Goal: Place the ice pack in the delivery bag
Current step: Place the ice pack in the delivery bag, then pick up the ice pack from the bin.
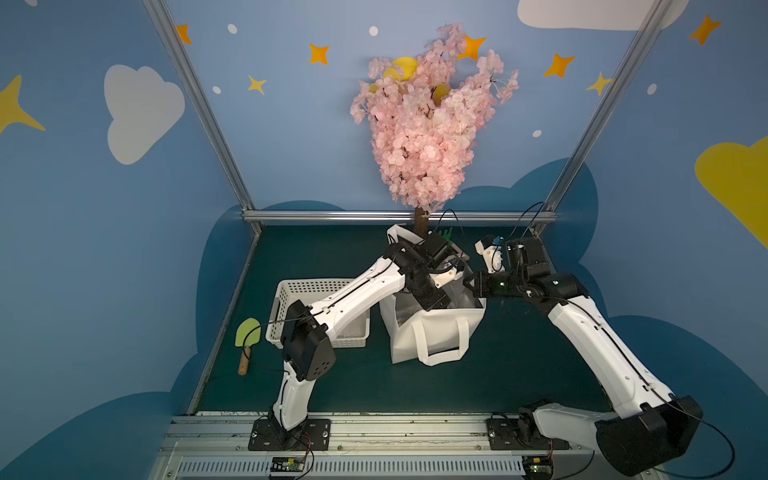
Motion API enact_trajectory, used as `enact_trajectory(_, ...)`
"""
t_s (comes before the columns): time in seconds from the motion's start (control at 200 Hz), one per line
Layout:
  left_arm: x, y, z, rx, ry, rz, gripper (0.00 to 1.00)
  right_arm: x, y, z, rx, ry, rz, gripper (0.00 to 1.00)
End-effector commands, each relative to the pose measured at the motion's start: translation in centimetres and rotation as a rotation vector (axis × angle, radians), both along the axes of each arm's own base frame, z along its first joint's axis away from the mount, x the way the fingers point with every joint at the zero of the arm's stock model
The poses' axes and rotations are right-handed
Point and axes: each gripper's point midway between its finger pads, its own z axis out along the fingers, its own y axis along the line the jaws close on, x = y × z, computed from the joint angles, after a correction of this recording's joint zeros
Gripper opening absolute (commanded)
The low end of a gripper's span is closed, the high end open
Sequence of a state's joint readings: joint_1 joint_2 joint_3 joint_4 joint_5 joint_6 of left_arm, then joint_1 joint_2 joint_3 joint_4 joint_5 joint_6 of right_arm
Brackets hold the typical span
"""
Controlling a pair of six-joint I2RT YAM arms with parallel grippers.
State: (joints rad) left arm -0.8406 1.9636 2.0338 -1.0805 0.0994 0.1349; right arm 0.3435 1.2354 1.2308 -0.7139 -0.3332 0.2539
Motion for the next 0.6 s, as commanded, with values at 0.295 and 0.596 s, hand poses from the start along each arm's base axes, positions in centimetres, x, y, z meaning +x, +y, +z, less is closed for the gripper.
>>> enact_trajectory(0.295,1.9,10.2,15.1,-0.318,-0.247,0.402,0.84,1.2,-0.1,0.6,0.008,-0.020,-0.023,0.05)
enact_trajectory(0.596,3.0,24.1,9.4,-0.336,-0.151,0.942,0.89,1.2,0.2,0.8,0.023,-0.013,-0.012,0.05)
